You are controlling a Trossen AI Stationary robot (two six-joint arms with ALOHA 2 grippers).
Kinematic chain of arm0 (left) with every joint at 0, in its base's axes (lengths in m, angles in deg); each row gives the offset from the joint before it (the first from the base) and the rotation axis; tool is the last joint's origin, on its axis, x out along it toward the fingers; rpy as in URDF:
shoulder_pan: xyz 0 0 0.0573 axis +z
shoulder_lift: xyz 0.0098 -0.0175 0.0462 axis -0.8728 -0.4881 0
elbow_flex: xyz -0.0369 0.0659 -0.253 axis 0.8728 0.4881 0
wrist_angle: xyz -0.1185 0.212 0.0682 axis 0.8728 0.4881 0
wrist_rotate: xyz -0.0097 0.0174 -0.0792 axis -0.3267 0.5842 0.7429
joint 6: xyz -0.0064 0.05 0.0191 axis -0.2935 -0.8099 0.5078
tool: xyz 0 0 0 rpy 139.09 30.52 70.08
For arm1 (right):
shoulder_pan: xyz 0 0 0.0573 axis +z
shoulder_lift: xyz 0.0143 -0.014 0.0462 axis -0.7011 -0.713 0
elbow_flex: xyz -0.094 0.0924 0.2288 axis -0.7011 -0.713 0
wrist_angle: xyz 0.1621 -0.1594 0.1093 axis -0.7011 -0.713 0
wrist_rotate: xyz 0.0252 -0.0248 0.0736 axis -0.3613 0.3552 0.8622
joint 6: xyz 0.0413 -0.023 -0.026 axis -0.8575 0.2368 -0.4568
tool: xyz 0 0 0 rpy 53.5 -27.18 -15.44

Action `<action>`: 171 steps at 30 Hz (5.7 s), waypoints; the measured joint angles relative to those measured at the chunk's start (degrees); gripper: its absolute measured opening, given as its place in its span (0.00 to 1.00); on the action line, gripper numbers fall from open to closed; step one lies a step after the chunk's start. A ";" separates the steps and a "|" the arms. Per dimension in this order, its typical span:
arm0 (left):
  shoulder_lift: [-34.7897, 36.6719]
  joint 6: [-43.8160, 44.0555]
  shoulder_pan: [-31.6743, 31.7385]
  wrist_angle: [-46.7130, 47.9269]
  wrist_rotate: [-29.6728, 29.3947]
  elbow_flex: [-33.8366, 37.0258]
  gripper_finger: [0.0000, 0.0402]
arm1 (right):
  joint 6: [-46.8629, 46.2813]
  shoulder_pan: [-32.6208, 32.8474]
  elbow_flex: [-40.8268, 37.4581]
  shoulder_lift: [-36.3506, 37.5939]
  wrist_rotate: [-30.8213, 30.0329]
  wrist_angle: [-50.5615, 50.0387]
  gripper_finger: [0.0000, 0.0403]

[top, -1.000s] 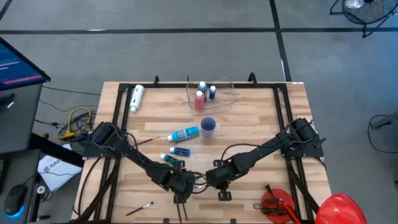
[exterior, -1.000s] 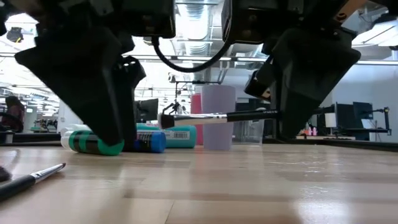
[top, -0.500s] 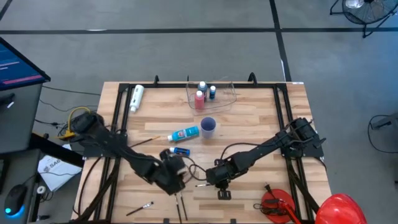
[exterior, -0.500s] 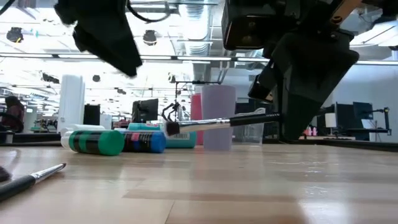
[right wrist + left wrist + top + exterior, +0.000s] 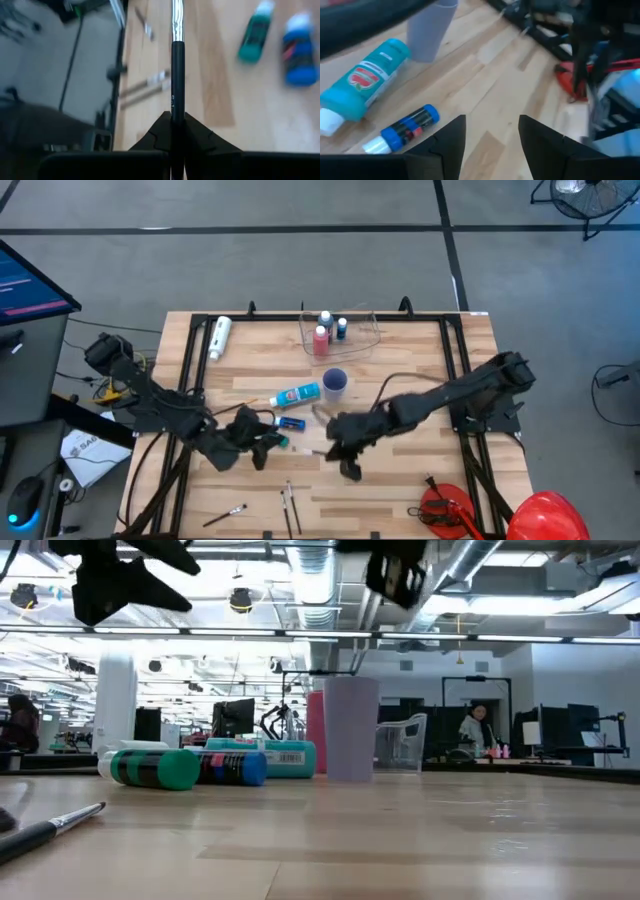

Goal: Pick & Place Paint Supplies
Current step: Put the black paint brush into the violet cup

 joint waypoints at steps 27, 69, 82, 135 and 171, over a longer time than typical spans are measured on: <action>2.36 -29.36 16.96 -29.93 16.45 2.11 0.44 | -13.89 -14.86 0.07 10.30 -0.14 18.58 0.03; 14.31 -36.08 33.15 -29.93 35.91 2.08 0.44 | -8.64 -9.46 -9.78 10.22 -19.35 46.92 0.03; 13.69 -27.68 45.51 -41.42 48.91 2.08 0.44 | -10.49 -11.15 -13.57 10.26 -20.85 53.10 0.03; 1.08 -21.25 49.94 -49.66 57.85 -5.08 0.02 | -12.90 -12.88 -13.64 10.26 -20.82 47.20 0.03; 0.90 -30.31 49.46 -42.73 51.81 -5.06 0.00 | -11.42 -15.72 -13.55 18.38 -20.74 22.97 0.70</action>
